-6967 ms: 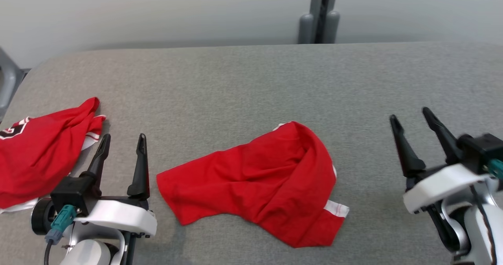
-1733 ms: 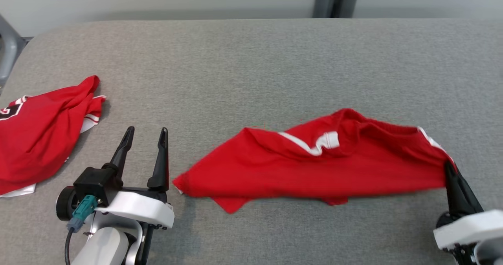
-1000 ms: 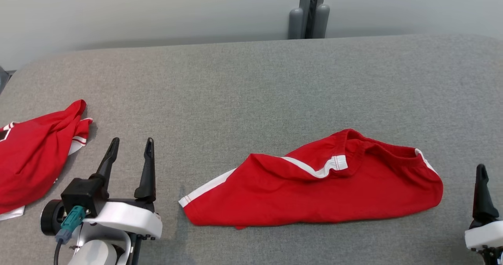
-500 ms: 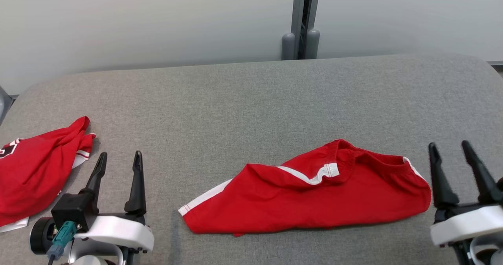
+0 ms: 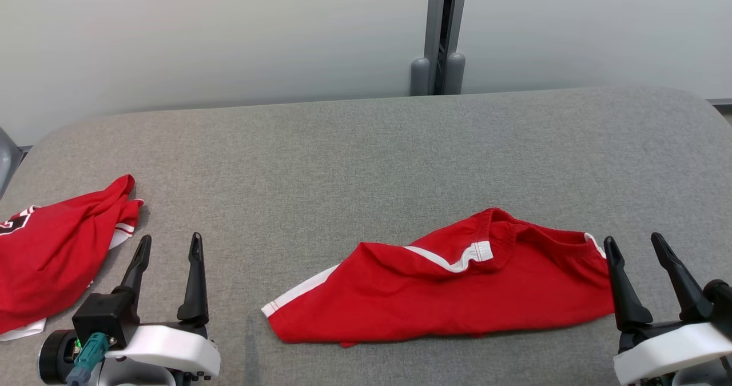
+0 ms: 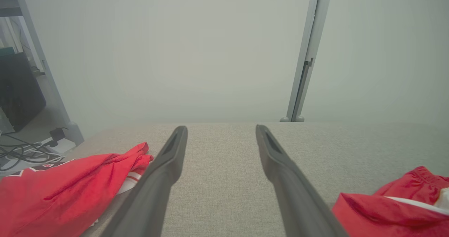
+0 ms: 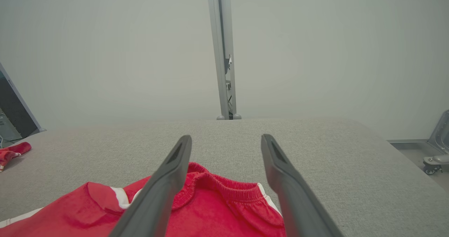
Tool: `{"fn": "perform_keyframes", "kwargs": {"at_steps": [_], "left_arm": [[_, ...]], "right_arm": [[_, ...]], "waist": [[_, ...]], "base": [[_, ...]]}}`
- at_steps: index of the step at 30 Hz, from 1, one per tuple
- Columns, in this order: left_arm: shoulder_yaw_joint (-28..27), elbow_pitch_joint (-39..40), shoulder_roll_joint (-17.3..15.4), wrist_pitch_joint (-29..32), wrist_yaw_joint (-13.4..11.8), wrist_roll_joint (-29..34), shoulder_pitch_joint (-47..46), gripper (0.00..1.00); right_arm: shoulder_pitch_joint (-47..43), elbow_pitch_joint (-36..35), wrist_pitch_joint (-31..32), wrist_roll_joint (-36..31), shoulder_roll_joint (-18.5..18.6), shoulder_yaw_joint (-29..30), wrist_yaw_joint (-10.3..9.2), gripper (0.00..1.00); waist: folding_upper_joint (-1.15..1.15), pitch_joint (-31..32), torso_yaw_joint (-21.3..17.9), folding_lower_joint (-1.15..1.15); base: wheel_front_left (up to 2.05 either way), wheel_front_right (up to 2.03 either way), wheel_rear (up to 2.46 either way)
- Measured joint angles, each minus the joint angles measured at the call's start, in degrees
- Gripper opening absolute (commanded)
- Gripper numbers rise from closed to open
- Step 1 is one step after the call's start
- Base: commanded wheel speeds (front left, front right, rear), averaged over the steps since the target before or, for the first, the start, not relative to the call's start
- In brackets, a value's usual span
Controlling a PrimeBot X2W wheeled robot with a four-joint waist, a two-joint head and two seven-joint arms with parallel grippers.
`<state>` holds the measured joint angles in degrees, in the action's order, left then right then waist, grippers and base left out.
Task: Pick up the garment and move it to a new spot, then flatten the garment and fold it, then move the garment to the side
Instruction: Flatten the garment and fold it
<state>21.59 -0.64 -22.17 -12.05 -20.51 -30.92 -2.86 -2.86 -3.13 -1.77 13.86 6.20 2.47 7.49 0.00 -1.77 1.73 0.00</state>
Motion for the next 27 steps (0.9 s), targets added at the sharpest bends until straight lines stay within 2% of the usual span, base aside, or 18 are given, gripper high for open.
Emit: {"fn": "perform_keyframes", "kwargs": {"at_steps": [7, 11, 19, 27], "left_arm": [[0.4, 0.5, -0.1, 0.3, -0.2, 0.0, 0.0, 1.0], [1.0, 0.8, 0.2, 0.4, 0.1, 0.0, -1.1, 1.0], [1.5, -0.8, 1.5, -0.2, 1.4, -0.4, -3.6, 1.0], [1.8, -3.0, 3.1, -1.3, 2.6, -0.5, -4.7, 1.0]], "right_arm": [[0.1, 0.0, 0.8, 0.3, -0.1, 0.0, 0.0, 1.0], [2.8, 3.0, 4.9, 2.4, 2.3, -3.8, 0.0, 1.0], [9.4, 12.1, 8.7, 7.5, 5.6, -11.9, 0.0, 1.0], [14.2, 20.8, 10.9, 12.2, 7.2, -16.3, 0.0, 1.0]], "waist": [[0.0, -0.1, 0.5, 0.0], [0.0, -1.2, 2.1, 0.0], [0.0, -4.1, 6.4, 0.0], [0.0, -6.6, 10.2, 0.0]], "base": [[0.0, 0.0, 0.0], [0.0, 0.0, 0.0], [0.0, 0.0, 0.0], [0.0, 0.0, 0.0]]}}
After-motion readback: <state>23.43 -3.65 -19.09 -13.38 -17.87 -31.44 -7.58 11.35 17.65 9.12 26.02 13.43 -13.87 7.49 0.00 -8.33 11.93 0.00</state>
